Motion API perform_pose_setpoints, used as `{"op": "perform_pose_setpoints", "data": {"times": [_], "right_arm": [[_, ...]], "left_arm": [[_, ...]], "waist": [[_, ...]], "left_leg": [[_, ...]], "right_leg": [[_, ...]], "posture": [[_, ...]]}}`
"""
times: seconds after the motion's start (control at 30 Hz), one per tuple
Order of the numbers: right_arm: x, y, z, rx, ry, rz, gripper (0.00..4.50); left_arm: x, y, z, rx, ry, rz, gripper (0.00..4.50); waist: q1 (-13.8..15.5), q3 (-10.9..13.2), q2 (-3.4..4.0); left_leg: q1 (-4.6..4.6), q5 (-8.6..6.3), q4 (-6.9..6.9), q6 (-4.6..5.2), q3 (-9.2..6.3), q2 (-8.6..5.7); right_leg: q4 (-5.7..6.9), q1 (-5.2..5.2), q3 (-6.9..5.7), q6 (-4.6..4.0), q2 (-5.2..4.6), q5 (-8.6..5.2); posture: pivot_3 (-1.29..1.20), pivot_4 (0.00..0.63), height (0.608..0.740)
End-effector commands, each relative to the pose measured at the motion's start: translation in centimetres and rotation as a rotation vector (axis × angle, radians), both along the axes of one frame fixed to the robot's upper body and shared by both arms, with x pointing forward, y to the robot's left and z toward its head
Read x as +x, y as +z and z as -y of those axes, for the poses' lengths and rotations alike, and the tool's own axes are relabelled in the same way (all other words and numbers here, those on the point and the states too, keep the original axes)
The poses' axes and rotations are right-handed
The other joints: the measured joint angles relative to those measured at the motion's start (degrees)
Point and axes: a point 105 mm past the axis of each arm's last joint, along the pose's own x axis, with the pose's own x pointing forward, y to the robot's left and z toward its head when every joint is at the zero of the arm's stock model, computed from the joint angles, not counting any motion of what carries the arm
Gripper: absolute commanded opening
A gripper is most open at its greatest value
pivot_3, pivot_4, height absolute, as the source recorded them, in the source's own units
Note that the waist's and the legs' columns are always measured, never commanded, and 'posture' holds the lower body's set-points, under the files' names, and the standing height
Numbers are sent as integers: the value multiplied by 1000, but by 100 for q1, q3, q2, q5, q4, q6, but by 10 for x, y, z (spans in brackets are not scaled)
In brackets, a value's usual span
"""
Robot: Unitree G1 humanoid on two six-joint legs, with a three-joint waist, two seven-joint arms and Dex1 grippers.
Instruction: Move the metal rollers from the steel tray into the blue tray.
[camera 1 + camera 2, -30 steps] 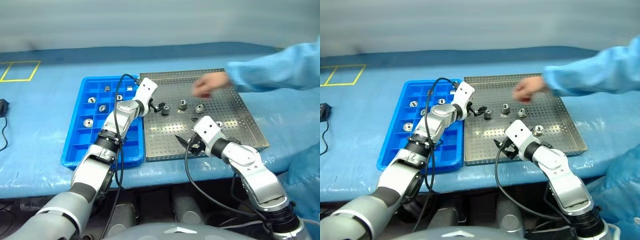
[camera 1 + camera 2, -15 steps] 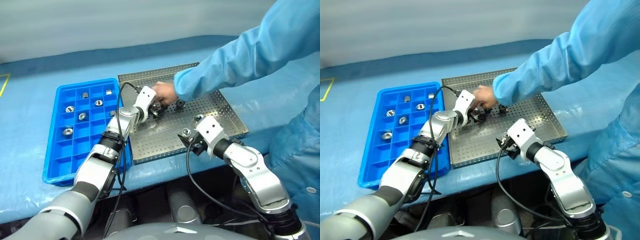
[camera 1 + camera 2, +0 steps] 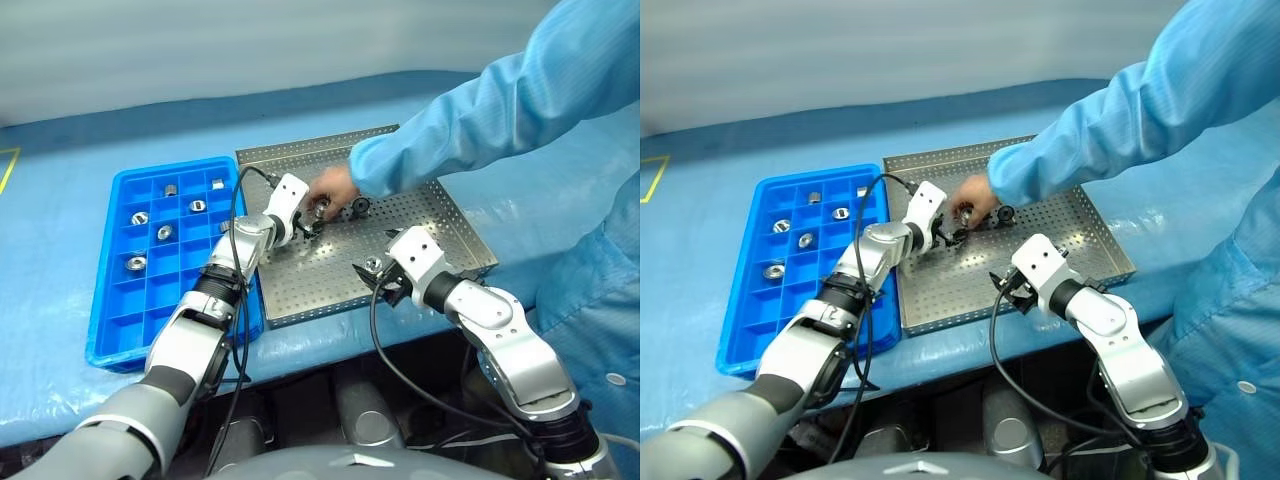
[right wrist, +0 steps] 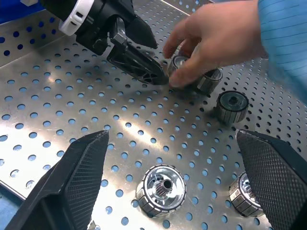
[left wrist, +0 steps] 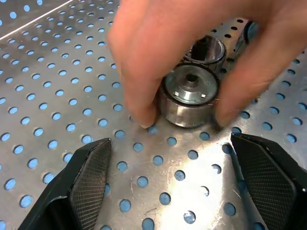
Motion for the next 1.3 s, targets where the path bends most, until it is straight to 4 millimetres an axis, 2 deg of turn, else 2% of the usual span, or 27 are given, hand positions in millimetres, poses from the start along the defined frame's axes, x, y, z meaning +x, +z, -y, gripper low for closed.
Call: {"op": "perform_pose_setpoints", "data": {"times": [0.03,0.57,1.1,1.17,1.3], "right_arm": [[0,8,-3,8,13,41,4500],[4,8,-6,8,32,45,4500],[4,8,-6,11,31,48,4500],[4,8,-6,11,30,47,4500],[4,6,-4,2,24,38,4500]], "left_arm": [[3,19,-2,-38,-5,55,4338],[-2,17,-9,-32,-10,49,4338],[-9,16,-3,-27,-61,43,4338],[-12,16,0,-33,-86,39,4338],[-38,18,21,-65,-292,-16,4338]], "waist": [[3,0,0],[28,0,0],[72,0,1],[76,-1,1],[78,-1,2]], "left_leg": [[0,0,0,-1,0,0],[1,3,1,5,0,0],[2,3,2,5,0,-1],[2,3,2,5,0,-1],[2,3,2,5,0,-1]], "right_leg": [[0,0,0,0,0,0],[2,0,1,1,0,1],[4,1,1,1,0,1],[4,1,1,1,0,1],[5,1,2,0,1,1]], "posture": [[-370,150,740],[-348,150,740],[-354,150,740],[-351,150,740],[-346,150,740]]}}
